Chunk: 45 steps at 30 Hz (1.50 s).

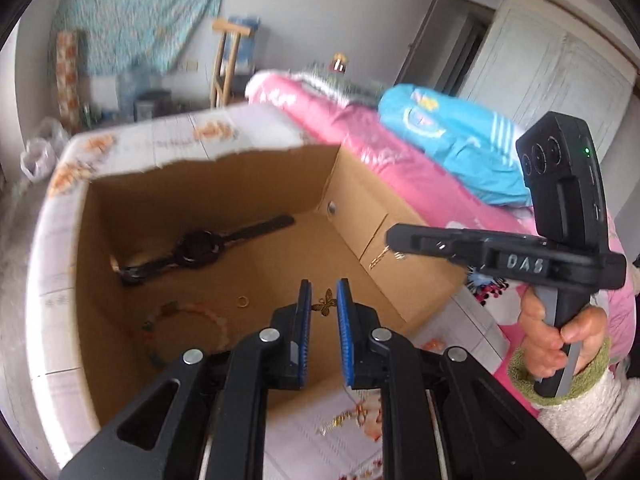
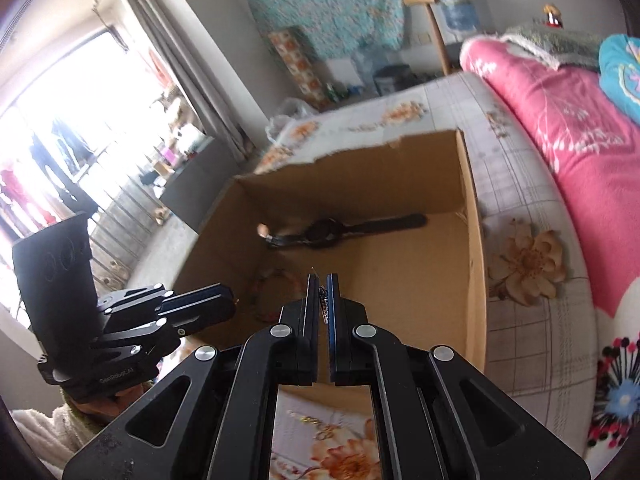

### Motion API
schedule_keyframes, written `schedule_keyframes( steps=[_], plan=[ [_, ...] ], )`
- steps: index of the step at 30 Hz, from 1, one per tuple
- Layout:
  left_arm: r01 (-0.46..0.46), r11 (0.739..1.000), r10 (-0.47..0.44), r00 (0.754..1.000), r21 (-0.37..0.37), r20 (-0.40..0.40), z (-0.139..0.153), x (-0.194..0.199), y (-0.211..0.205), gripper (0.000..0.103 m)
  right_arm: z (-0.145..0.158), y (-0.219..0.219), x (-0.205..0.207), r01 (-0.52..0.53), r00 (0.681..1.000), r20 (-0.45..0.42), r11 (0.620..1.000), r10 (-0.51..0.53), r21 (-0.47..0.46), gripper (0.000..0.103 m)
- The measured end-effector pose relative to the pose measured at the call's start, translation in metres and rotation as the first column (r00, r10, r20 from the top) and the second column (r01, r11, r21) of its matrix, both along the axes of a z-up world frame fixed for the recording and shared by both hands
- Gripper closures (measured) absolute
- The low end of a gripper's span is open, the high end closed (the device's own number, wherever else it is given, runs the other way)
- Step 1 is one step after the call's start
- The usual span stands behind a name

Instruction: Organize jewelry

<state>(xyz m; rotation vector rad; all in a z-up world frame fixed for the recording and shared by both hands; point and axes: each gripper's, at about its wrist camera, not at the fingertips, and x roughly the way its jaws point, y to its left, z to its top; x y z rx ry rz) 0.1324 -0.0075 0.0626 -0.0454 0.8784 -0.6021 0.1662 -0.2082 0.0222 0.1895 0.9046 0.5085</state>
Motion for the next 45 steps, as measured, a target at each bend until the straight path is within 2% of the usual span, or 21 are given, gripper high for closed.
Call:
schedule_keyframes(
  steps=[4,5,9,11,13,15,19,22,26,31,34,37,41,43,45],
  plan=[
    [-0.004,1.000,0.006,0.995,0.013,-0.104,-0.021,0.032,-0.019,0.091,-0.022,-0.001,0.027,0.012,0.998,-0.062,0.998,-0.016,-0.061,0.100],
    [-0.009,1.000,0.011,0.993,0.016,-0.116,-0.024,0.034,-0.021,0.091,-0.022,-0.001,0.028,0.010,0.998,-0.060,0.997,-0.015,-0.072,0.101],
    [-0.029,0.999,0.032,0.990,0.021,-0.140,-0.030,0.042,-0.028,0.090,-0.017,0.003,0.032,0.017,1.000,-0.014,0.993,-0.019,-0.115,0.091],
    [-0.035,0.999,0.037,0.987,0.017,-0.156,-0.032,0.044,-0.029,0.087,-0.014,0.001,0.032,0.018,1.000,0.000,0.994,-0.018,-0.110,0.088],
    [-0.041,0.999,0.042,0.986,0.012,-0.161,-0.034,0.047,-0.030,0.082,-0.012,0.000,0.034,0.021,1.000,0.019,0.994,-0.019,-0.108,0.083],
    [-0.055,0.998,0.056,0.985,0.013,-0.162,-0.036,0.049,-0.029,0.081,-0.010,-0.001,0.033,0.032,0.999,0.034,0.993,-0.029,-0.116,0.075],
    [-0.068,0.998,0.067,0.987,-0.001,-0.147,-0.032,0.048,-0.024,0.081,-0.004,-0.007,0.029,0.050,0.997,0.060,0.993,-0.044,-0.106,0.075],
    [-0.074,0.997,0.072,0.992,-0.018,-0.102,-0.021,0.039,-0.019,0.081,0.003,-0.011,0.022,0.062,0.995,0.083,0.994,-0.054,-0.088,0.073],
    [-0.042,0.998,0.043,0.999,-0.044,0.023,0.005,0.000,-0.005,0.081,0.020,-0.020,-0.004,0.062,0.989,0.141,0.997,-0.055,-0.040,0.068],
    [0.025,0.998,-0.016,0.988,-0.053,0.156,0.024,-0.064,0.018,0.080,0.034,-0.027,-0.059,0.028,0.972,0.234,1.000,-0.024,-0.013,0.063],
    [0.066,0.996,-0.056,0.985,-0.057,0.164,0.019,-0.102,0.034,0.078,0.032,-0.028,-0.095,-0.009,0.964,0.266,1.000,0.010,-0.005,0.062],
    [0.098,0.992,-0.089,0.989,-0.074,0.121,0.004,-0.122,0.039,0.076,0.018,-0.024,-0.122,-0.040,0.967,0.252,0.999,0.034,0.019,0.062],
    [0.076,0.997,-0.077,0.996,0.028,0.049,-0.041,-0.128,0.027,0.075,-0.020,-0.013,-0.135,-0.020,0.986,0.167,1.000,0.017,0.013,0.062],
    [0.062,0.992,-0.068,0.996,0.114,0.051,-0.062,-0.125,0.015,0.076,-0.047,-0.007,-0.131,0.002,0.997,0.073,1.000,-0.003,0.018,0.062],
    [0.072,0.977,-0.089,0.993,0.202,0.074,-0.079,-0.120,0.000,0.076,-0.064,-0.003,-0.127,0.024,0.999,0.021,1.000,-0.024,0.008,0.064]
  ],
)
